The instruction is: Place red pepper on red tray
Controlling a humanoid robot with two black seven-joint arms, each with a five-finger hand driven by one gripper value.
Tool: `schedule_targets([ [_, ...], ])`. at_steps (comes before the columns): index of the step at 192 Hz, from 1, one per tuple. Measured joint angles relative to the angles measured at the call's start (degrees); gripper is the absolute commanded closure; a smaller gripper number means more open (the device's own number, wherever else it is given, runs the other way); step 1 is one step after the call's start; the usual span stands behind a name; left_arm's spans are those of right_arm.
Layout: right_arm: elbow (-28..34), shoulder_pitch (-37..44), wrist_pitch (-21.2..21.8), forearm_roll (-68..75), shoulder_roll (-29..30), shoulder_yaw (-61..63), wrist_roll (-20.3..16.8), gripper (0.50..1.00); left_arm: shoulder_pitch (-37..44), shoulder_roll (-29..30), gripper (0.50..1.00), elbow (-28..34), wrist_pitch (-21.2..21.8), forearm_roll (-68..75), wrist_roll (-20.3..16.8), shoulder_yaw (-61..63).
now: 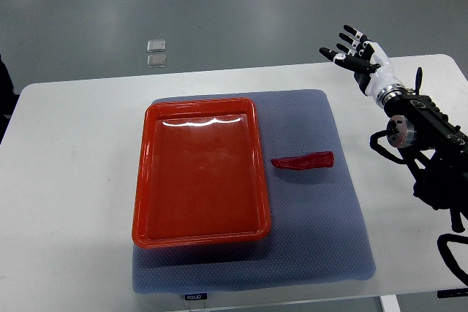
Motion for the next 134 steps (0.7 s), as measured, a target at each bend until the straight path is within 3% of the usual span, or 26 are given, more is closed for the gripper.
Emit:
schedule_targets([
  [134, 0.1, -0.4, 0.3, 0.1, -0.1, 0.0, 0.0, 0.583, 0.3, 0.0, 0.500, 0.1, 0.0, 0.0, 0.1, 0.0],
])
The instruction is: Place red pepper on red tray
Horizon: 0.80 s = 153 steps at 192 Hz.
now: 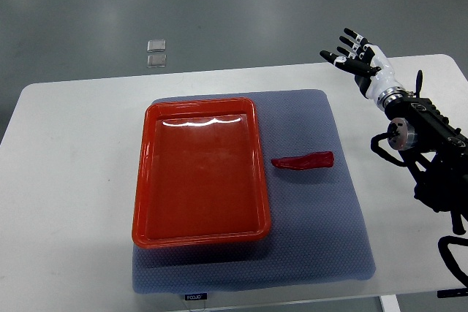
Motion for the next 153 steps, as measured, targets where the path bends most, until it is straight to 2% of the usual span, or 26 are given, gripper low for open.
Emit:
schedule_targets([
  [153, 0.1, 0.6, 0.2, -0.8, -0.9, -0.2, 0.0, 0.583, 0.0, 0.0, 0.500, -0.3, 0.0, 0.0, 0.0, 0.0],
])
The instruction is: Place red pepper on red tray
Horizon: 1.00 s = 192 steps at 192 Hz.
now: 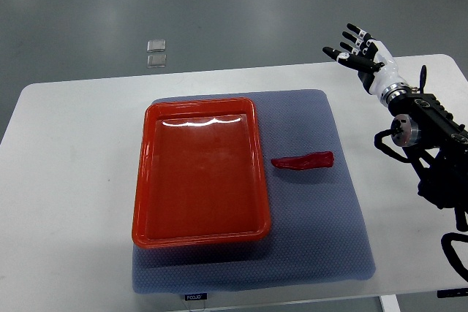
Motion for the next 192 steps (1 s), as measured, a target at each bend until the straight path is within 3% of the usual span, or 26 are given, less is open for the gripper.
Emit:
schedule_targets([
  [46, 2.5, 0.3, 1.8, -2.3, -1.6, -2.6, 0.0, 0.585, 0.0, 0.0, 0.500, 0.0, 0.0, 0.0, 0.0, 0.0],
  [111, 15.9, 6.6, 2.8, -5.6, -16.5, -29.4, 4.3, 0.585, 0.0, 0.0, 0.500, 0.0, 0.0, 0.0, 0.0, 0.0],
  [192, 30.4, 12.6, 3.1, -30.6, -29.4, -50.1, 5.2, 0.587, 0.0, 0.0, 0.500, 0.0, 0.0, 0.0, 0.0, 0.0],
])
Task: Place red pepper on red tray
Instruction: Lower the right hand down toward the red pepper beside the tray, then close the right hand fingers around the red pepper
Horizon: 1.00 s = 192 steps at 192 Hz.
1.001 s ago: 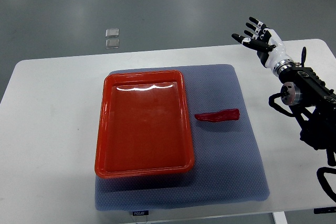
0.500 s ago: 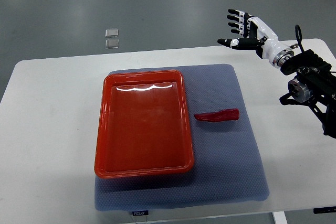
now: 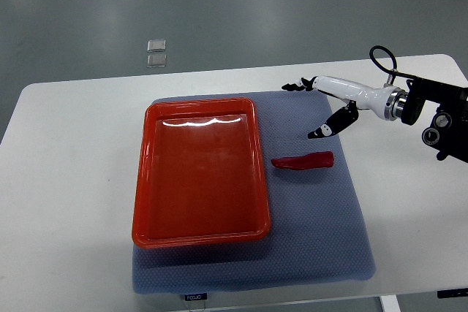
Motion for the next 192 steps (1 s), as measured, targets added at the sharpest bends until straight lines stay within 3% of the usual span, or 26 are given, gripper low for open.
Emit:
schedule_targets([
  [62, 8.0, 2.7, 2.0, -6.7, -6.7, -5.5, -0.4, 0.611, 0.0, 0.0, 0.500, 0.0, 0.0, 0.0, 0.0, 0.0],
  [192, 4.9, -1.7, -2.8, -11.7, -1.0, -8.9, -4.7, 0.715, 0.0, 0.0, 0.500, 0.0, 0.0, 0.0, 0.0, 0.0],
])
